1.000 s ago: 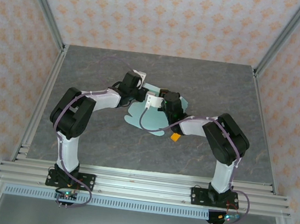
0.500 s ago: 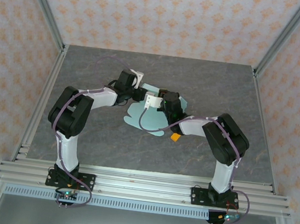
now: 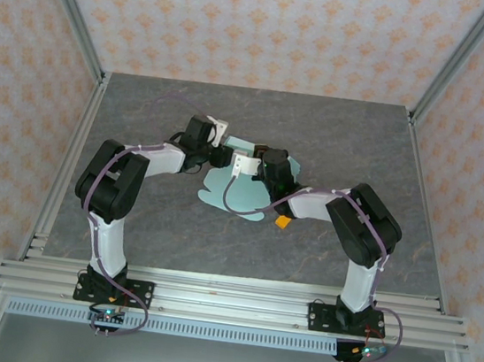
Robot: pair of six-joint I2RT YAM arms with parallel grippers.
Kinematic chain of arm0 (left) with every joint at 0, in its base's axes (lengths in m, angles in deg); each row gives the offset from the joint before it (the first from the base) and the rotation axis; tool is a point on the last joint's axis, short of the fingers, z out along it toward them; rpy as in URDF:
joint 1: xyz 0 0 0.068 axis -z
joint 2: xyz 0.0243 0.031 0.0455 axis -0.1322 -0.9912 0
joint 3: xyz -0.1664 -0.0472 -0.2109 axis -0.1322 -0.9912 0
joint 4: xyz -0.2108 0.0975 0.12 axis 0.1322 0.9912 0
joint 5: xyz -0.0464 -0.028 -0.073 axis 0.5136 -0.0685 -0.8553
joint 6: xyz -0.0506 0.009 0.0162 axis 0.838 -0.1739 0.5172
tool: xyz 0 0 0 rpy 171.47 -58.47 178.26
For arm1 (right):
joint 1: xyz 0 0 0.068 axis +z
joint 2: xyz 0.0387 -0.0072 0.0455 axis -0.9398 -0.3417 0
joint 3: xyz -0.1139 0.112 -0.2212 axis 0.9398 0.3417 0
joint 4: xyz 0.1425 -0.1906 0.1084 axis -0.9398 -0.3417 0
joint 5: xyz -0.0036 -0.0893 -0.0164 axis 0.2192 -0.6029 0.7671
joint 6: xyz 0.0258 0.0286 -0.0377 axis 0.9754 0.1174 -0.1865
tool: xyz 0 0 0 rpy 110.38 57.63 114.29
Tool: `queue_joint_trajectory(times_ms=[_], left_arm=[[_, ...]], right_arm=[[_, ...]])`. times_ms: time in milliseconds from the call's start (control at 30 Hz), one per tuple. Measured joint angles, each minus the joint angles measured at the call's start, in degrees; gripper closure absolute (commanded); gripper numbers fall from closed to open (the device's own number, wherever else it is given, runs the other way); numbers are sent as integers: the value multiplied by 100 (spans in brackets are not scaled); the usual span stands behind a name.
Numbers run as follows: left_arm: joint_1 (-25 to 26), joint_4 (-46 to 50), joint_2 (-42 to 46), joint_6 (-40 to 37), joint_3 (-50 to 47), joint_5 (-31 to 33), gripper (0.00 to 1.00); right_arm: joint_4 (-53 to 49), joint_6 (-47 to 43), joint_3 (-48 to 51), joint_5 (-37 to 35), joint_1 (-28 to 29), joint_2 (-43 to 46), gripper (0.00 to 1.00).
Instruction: Fold the paper box
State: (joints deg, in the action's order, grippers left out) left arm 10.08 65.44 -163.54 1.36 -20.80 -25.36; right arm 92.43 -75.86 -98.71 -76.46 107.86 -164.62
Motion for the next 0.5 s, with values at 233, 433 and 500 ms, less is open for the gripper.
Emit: queue_joint_trajectory(times_ms=[233,433,500], left_arm=[[-22,-48,0,0,-72,-229,62],[-20,-92,0,92,-72,-337,70],[-15,-109,0,166,-72,-337,71]], right_arm=[[-13,2,-9,35,0,0,100],[-13,7,-11,37,2,0,100],[-13,7,-15,35,2,0,100]])
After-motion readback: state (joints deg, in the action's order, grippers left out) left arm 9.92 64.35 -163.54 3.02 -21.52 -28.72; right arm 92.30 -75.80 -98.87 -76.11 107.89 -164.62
